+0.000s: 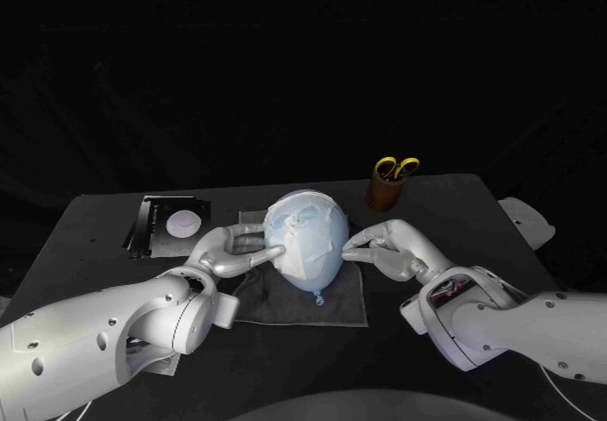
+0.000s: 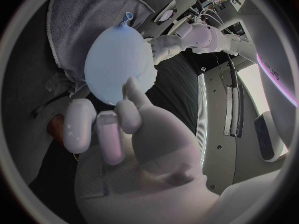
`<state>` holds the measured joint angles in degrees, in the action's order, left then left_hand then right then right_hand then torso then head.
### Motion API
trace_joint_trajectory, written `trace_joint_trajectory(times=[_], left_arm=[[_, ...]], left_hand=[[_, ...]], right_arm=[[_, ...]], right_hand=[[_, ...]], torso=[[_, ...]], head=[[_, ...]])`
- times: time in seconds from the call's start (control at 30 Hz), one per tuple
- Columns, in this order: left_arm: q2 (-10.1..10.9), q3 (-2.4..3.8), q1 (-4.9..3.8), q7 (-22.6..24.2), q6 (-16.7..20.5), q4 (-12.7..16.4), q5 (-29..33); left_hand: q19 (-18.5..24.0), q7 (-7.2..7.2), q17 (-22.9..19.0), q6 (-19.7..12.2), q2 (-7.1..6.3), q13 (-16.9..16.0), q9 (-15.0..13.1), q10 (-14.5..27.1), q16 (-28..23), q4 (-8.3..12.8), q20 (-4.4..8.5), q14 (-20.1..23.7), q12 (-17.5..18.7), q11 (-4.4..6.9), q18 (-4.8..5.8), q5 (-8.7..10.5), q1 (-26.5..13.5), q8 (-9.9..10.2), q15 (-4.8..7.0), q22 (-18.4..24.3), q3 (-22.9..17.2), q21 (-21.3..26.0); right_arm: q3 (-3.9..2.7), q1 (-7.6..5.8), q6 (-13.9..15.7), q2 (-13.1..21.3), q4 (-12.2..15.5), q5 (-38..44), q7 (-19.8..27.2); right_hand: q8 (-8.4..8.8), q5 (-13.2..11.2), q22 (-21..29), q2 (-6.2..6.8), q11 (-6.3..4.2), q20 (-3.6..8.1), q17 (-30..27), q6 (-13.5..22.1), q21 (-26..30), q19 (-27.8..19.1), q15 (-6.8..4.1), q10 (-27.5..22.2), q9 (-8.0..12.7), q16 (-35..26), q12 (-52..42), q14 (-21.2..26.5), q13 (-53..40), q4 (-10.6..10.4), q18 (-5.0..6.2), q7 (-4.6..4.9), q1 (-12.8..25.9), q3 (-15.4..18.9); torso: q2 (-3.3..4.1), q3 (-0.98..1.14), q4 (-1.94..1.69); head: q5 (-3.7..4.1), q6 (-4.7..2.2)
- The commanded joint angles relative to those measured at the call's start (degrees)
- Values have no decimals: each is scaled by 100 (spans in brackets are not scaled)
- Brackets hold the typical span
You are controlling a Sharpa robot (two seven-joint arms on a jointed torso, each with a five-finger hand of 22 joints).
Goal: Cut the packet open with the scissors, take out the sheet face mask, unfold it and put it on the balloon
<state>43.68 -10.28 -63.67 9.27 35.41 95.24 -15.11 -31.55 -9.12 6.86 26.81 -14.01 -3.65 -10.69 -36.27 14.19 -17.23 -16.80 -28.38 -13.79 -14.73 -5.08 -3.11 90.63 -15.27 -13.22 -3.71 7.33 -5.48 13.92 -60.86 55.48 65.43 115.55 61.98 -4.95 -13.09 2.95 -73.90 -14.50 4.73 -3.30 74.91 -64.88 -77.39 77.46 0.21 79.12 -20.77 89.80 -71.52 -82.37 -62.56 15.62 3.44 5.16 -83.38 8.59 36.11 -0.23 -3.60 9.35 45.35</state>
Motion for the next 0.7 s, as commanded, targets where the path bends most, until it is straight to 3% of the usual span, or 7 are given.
trace_joint_trajectory(times=[0.03, 0.17, 0.43, 0.7], left_arm=[[-17, -1, 2, -18, -86, 27, 19], [-16, -1, 2, -28, -93, 43, 31], [-10, -1, 2, -37, -94, 81, 39], [5, -1, 2, -43, -88, 115, 40]], left_hand=[[-38, -760, -5, 29, 29, 1, -1, -45, -19, 1, 17, -4, 15, 11, -66, 5, -5, -14, -15, 7, -7, -32], [-32, -759, -7, 37, 24, 0, -2, -60, -26, 1, 15, -8, 19, 12, -66, 5, -12, -14, -14, 10, 0, -30], [-32, -759, -7, 37, 24, 0, -2, -60, -26, 1, 15, -8, 19, 12, -66, 5, -12, -14, -14, 10, 0, -30], [-32, -759, -7, 37, 24, 0, -2, -60, -26, 1, 15, -8, 19, 12, -66, 5, -12, -14, -14, 10, 0, -30]], right_arm=[[-1, 1, 188, -13, 35, -57, 161], [-1, 0, 178, -71, 53, -75, 178], [-1, 2, 166, -222, 23, -70, 78], [0, 2, 161, -286, -45, -64, -77]], right_hand=[[153, 14, 32, 278, -393, -34, 1509, 197, 50, -35, -285, 1088, -62, 20, -1848, -763, -2744, -76, 96, 4, 678, 241], [388, 19, 78, 492, -279, -105, 1509, 467, 99, -66, -196, 1088, 27, 20, -1848, -763, -2744, -125, 105, 139, 980, 546], [565, 28, 209, 563, -182, -201, 1509, 635, 226, -169, -104, 1088, 69, 20, -1848, -763, -2744, -128, 143, 244, 1069, 784], [603, 29, 250, 591, -161, -227, 1509, 671, 268, -201, -82, 1088, 69, 20, -1848, -763, -2744, -161, 156, 263, 1115, 875]], torso=[[0, 0, -2], [-2, -1, 1], [2, -2, -7], [0, -2, -4]], head=[[0, -4], [12, -15], [20, -28], [8, -30]])
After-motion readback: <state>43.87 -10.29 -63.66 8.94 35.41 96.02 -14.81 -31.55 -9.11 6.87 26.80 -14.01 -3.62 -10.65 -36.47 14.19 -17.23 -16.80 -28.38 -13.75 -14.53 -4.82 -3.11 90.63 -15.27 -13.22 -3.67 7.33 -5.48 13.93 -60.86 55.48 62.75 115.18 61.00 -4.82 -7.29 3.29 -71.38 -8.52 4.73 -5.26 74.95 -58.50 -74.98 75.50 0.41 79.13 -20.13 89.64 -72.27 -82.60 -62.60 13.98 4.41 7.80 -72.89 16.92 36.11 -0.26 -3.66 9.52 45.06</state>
